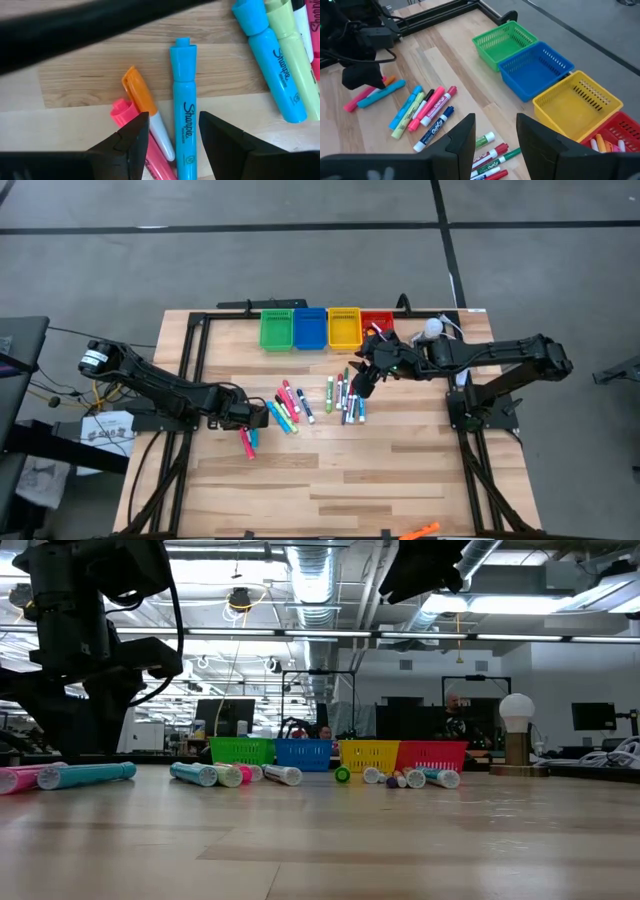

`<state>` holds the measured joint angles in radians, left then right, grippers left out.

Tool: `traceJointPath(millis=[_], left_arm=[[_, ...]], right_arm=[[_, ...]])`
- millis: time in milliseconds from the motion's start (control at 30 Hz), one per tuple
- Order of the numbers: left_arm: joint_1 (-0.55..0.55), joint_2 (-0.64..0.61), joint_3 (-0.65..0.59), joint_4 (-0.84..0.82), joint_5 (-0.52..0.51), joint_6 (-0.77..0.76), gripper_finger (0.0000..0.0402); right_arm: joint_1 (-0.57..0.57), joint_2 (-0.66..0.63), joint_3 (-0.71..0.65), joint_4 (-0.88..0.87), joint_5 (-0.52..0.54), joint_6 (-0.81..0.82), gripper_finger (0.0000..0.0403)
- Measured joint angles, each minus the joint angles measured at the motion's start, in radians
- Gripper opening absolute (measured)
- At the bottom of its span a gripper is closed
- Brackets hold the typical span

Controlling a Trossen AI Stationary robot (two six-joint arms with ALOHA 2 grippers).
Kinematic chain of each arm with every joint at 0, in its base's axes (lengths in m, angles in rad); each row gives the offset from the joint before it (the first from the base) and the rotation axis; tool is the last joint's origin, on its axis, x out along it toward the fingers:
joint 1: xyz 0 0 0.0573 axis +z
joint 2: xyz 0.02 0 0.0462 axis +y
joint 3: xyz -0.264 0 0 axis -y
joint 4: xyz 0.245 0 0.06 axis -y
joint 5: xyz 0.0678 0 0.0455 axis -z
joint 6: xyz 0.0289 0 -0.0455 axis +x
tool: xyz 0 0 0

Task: Pick & Place Markers
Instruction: Put the orange mini marker into the red basket

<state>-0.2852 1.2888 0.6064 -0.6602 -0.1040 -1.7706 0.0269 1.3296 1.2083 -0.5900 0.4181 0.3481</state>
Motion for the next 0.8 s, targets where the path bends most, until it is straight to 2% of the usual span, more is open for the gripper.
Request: traceJointPath(millis=[800], left_arm=[[-0.013,0.024,-0.027,0.058,0.009,-0.026,0.0172]], right_arm=[[-0.001,0.0,0.0,0.0,0.001,0.002,0.0131]])
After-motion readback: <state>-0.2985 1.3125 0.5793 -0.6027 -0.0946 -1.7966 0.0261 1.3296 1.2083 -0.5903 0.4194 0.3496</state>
